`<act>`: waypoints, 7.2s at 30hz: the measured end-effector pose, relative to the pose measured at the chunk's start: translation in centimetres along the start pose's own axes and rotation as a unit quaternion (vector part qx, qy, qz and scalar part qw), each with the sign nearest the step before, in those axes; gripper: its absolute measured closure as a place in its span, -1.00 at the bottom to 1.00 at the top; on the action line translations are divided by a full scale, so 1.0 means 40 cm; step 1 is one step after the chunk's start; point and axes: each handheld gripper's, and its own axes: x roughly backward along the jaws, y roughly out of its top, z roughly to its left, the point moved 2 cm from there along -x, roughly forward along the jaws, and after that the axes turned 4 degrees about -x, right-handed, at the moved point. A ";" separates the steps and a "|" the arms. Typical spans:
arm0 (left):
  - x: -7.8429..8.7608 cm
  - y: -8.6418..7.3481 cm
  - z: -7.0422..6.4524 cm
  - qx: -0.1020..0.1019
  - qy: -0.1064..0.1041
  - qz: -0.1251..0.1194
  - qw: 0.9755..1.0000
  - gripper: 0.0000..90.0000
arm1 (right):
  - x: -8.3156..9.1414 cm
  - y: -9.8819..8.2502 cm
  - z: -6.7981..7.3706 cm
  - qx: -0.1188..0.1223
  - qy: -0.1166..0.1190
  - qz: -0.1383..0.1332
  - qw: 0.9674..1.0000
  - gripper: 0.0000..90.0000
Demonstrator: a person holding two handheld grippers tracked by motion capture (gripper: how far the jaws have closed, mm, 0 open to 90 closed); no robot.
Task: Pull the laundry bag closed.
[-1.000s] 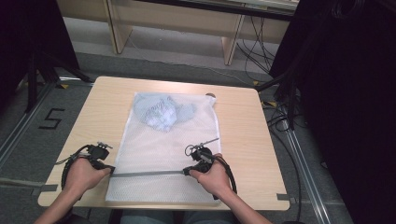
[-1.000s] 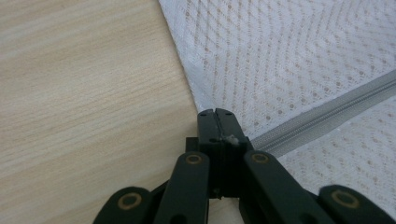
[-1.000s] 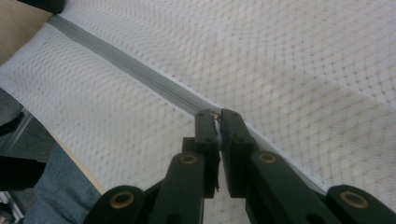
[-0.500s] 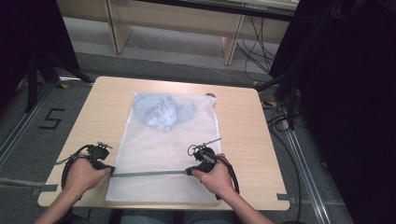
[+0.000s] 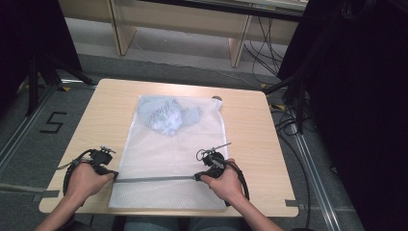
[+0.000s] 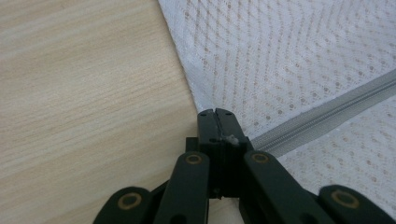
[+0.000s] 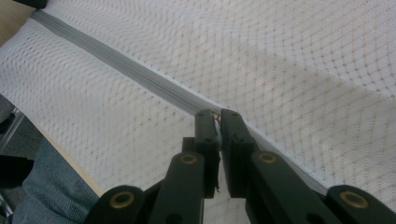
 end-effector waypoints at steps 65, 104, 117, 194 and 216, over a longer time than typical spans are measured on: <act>0.001 0.002 0.000 -0.001 0.000 0.004 1.000 1.00 | 0.026 -0.020 -0.049 -0.021 -0.017 -0.001 1.000 0.93; 0.000 0.001 0.000 0.000 -0.001 0.002 1.000 1.00 | 0.044 -0.030 -0.080 -0.024 -0.008 0.000 1.000 0.93; 0.000 0.002 0.001 0.001 -0.001 0.004 1.000 1.00 | 0.045 -0.034 -0.085 -0.029 -0.011 -0.002 1.000 0.93; 0.001 0.001 0.003 -0.001 -0.003 0.004 1.000 1.00 | 0.092 -0.057 -0.164 -0.062 -0.016 -0.008 0.998 0.93; 0.001 0.001 0.004 -0.001 -0.003 0.005 1.000 1.00 | 0.099 -0.072 -0.193 -0.072 -0.019 -0.006 0.997 0.93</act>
